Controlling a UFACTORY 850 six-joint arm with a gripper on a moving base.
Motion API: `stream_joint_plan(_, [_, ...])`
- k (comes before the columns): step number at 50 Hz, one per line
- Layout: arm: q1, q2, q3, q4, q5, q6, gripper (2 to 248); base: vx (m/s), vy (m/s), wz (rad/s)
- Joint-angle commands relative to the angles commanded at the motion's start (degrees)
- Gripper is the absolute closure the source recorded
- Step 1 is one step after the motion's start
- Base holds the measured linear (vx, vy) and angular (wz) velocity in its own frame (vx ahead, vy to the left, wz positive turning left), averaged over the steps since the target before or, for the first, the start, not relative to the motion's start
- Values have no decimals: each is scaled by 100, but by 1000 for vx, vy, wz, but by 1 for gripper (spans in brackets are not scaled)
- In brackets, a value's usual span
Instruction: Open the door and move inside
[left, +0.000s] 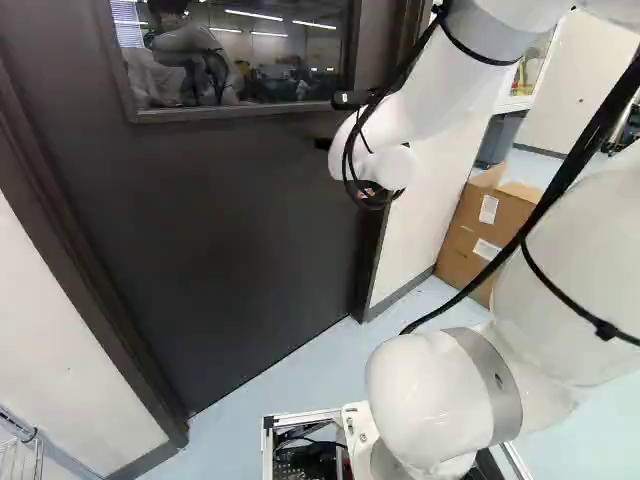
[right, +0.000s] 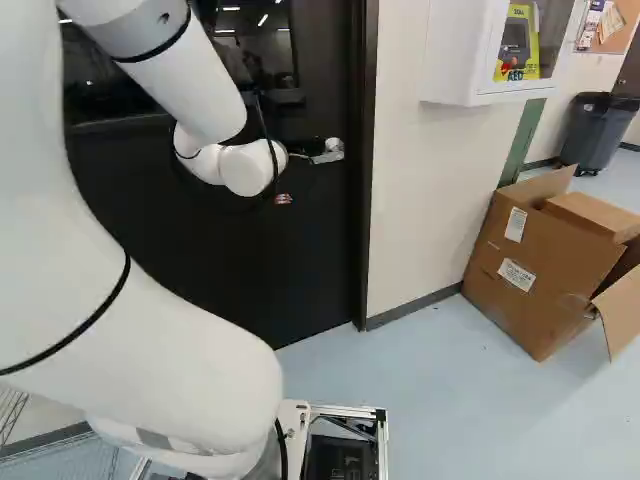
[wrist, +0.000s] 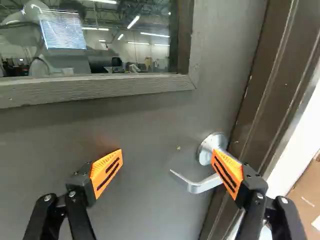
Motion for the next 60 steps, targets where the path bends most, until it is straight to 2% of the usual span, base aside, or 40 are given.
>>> stream_joint_plan(12, [37,-171,-121,0,0,0,3,0,0,0])
stream_joint_plan(60, [39,-646,31,0,0,0,3,0,0,0])
